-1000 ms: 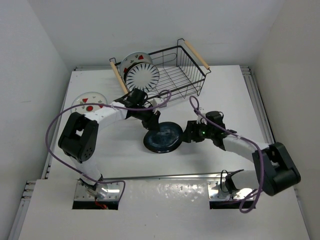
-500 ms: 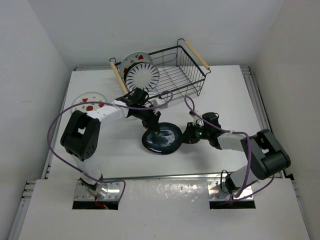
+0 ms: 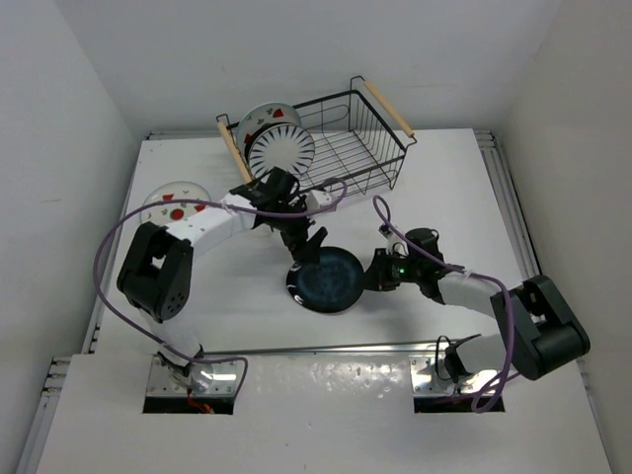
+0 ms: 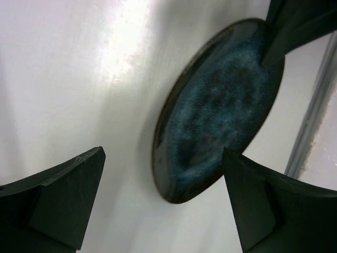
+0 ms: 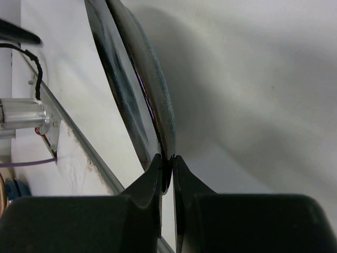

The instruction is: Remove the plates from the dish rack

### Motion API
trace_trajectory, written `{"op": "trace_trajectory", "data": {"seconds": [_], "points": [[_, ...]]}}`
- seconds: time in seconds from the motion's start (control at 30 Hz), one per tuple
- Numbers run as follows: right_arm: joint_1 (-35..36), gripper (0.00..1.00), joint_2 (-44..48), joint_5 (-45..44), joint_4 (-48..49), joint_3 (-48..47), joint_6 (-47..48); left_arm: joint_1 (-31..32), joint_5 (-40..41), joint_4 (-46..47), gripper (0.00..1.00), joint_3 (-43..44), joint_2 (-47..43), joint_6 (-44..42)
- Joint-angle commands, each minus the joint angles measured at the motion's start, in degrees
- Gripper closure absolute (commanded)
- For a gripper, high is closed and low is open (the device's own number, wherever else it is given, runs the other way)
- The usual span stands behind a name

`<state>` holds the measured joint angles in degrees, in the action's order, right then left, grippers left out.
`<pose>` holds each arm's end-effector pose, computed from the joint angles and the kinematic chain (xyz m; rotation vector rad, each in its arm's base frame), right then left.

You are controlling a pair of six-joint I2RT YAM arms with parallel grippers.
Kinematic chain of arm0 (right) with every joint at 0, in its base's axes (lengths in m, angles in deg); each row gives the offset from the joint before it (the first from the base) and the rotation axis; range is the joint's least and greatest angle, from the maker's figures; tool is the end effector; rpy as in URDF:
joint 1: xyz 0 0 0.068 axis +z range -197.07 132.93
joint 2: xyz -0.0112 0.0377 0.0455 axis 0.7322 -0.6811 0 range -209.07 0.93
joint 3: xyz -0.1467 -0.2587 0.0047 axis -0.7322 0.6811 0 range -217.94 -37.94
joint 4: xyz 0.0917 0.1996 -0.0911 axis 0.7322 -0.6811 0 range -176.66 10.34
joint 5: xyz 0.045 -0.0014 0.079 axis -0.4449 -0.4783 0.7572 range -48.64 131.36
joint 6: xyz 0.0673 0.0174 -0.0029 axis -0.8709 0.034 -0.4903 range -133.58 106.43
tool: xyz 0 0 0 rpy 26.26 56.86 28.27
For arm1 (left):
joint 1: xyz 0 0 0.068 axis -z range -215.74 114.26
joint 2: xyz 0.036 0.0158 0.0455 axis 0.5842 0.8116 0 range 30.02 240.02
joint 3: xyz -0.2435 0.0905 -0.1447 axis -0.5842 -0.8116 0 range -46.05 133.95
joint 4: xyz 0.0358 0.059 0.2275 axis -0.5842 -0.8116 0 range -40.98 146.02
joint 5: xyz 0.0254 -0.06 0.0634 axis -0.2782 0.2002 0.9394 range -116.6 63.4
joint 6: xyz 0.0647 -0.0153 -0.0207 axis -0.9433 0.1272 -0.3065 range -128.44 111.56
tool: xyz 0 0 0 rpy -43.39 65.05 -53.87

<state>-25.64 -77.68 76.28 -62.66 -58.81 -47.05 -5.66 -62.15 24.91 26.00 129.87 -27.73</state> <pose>0.1949 0.1113 0.1649 -0.0919 2.4124 1.1719 0.2895 -0.2058 0.2463 1.2610 2.2036 -0.8731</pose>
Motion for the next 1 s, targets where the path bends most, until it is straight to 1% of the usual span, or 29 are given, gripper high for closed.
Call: {"op": "trace_trajectory", "data": {"seconds": [0.0,0.03,0.17,0.23,0.33,0.37,0.4,0.43,0.57,0.77,0.87,0.97], "points": [[-0.5,1.0,2.1,2.3,0.7,-0.2,0.3,1.2,6.9,-3.0,0.0,5.3,-6.2,-1.2],[-0.6,1.0,1.9,2.5,0.1,-0.4,0.4,1.2,7.9,-3.9,0.0,7.4,-6.9,-1.3],[-0.8,1.0,-2.2,2.6,-8.0,-3.7,1.3,1.0,10.7,-8.4,0.0,13.5,-10.3,-1.6],[-0.8,1.0,-4.0,2.5,-11.3,-4.9,1.4,0.4,11.6,-9.8,0.0,17.0,-12.0,-0.5],[-1.3,1.0,-7.3,2.2,-15.0,-6.8,1.3,-1.8,15.0,-12.4,0.0,22.3,-11.9,2.6],[-1.3,1.0,-8.5,2.0,-15.4,-7.6,0.9,-3.4,16.6,-12.8,0.0,24.5,-11.6,3.1],[-1.5,1.0,-8.9,1.0,-15.9,-7.8,0.7,-4.2,17.5,-13.1,0.0,25.2,-11.7,4.5],[-1.7,0.98,-9.2,0.0,-16.5,-8.4,0.0,-5.7,19.4,-13.1,0.0,25.9,-11.7,5.2],[-1.7,0.83,-10.0,-4.8,-18.5,-9.6,-1.4,-8.5,22.5,-12.2,0.0,27.6,-12.8,6.0],[-1.7,0.77,-10.7,-9.5,-20.9,-11.4,-1.9,-10.8,23.1,-10.8,0.0,28.0,-12.9,5.9],[-1.7,0.75,-11.3,-9.8,-21.7,-12.4,-1.2,-11.5,22.9,-10.6,0.0,27.9,-12.8,5.9],[-1.7,0.65,-11.0,-10.7,-23.6,-13.3,-0.5,-11.9,23.0,-10.5,0.0,27.9,-12.8,5.6]]}}
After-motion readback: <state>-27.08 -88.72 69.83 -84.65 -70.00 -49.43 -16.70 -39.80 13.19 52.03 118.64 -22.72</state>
